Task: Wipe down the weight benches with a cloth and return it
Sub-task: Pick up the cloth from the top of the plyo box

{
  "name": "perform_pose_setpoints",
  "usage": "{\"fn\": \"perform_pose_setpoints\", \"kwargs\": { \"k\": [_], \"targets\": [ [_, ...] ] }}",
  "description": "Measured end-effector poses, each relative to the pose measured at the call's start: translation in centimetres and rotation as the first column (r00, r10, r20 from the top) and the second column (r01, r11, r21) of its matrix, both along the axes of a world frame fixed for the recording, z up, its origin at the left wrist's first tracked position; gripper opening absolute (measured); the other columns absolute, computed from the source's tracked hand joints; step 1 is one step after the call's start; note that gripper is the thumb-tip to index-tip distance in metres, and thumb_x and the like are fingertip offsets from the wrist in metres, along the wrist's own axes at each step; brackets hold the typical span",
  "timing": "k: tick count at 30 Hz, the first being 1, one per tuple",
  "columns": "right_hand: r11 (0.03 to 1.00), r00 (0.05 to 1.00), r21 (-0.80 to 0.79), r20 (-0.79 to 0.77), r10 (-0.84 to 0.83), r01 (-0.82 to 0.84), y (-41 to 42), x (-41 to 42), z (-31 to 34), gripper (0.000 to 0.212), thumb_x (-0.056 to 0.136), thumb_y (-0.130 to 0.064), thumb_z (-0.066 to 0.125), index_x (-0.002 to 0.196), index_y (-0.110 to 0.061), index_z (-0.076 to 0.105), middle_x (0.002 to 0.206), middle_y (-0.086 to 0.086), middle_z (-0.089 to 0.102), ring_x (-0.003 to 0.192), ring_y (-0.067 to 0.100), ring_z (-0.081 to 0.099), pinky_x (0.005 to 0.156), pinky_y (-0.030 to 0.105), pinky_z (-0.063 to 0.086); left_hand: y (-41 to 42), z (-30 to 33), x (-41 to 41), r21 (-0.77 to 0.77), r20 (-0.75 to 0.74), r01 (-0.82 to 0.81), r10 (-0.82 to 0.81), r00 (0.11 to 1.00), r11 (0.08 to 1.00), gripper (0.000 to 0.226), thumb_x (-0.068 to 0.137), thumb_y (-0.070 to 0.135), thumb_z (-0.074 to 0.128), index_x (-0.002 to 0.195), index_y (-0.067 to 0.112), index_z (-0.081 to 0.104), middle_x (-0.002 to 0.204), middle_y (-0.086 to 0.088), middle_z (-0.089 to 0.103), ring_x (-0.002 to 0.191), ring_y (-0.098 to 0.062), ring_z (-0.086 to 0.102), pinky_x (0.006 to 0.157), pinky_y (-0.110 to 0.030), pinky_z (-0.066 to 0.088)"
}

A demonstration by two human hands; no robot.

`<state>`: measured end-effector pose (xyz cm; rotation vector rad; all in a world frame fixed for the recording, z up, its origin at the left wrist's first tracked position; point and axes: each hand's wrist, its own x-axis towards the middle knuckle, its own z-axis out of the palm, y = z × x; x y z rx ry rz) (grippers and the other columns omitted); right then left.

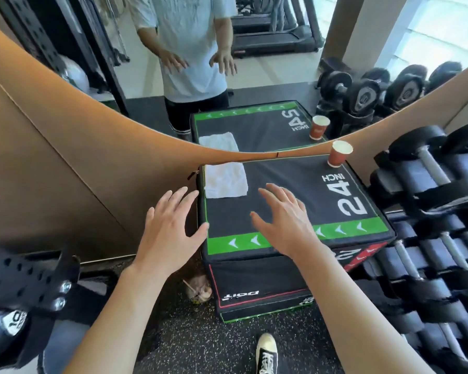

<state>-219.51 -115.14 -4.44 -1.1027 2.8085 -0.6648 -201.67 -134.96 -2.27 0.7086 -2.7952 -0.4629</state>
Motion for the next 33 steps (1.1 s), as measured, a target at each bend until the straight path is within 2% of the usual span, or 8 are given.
{"fn": "perform_pose_setpoints", "kwargs": {
  "k": [12,20,28,31,33],
  "targets": [
    [0.982,0.981,0.082,0.11,0.161,-0.17,-5.4,-8.2,-4.7,0.065,0.098,-0.058,0.049,0.154,-0.026,0.042,0.164,-0.005,0.033,0.153,0.021,0.023,0.123,0.048,0.024,-2.3,-4.0,-6.7,0.038,0.092,-0.089,0.086,0.992,0.995,0.072,0.097,0.054,0.057,0.161,0.029,0.034,0.169,0.006,0.028,0.158,-0.022,0.019,0.121,-0.058,0.028],
    [0.966,0.985,0.2,0.096,0.146,-0.162,-11.6,-11.4,-7.2,0.065,0.097,-0.059,0.05,0.153,-0.027,0.042,0.164,-0.003,0.034,0.152,0.023,0.025,0.12,0.05,0.026,-7.8,-8.7,-10.3,0.092,0.165,-0.016,0.0,0.986,0.996,0.071,0.1,0.054,0.054,0.161,0.027,0.032,0.17,0.004,0.026,0.157,-0.024,0.019,0.119,-0.058,0.03],
    [0.92,0.982,0.359,0.157,0.106,-0.157,-19.0,-13.5,-10.7,0.066,0.098,-0.057,0.049,0.155,-0.026,0.039,0.166,0.0,0.029,0.152,0.027,0.026,0.119,0.052,0.028,-11.7,-13.0,-11.5,0.254,0.126,0.045,-0.079,0.989,0.966,0.069,0.1,0.049,0.057,0.161,0.027,0.032,0.169,0.004,0.027,0.157,-0.022,0.02,0.12,-0.057,0.029],
    [0.899,0.976,0.41,0.206,0.074,-0.155,-20.8,-14.2,-12.2,0.059,0.102,-0.048,0.05,0.155,-0.025,0.039,0.165,0.0,0.03,0.15,0.027,0.029,0.116,0.053,0.032,-13.5,-14.0,-11.0,0.309,0.062,0.094,-0.118,0.991,0.947,0.063,0.101,0.042,0.058,0.159,0.026,0.038,0.167,0.005,0.032,0.155,-0.018,0.024,0.12,-0.056,0.031],
    [0.904,0.978,0.407,0.204,0.051,-0.132,-21.3,-14.4,-13.1,0.051,0.103,-0.039,0.05,0.151,-0.023,0.044,0.161,-0.002,0.033,0.144,0.027,0.034,0.109,0.051,0.04,-14.7,-14.4,-10.7,0.322,0.027,0.106,-0.121,0.992,0.941,0.061,0.101,0.038,0.06,0.157,0.023,0.043,0.164,0.004,0.037,0.154,-0.017,0.029,0.12,-0.054,0.033]
  ]
}}
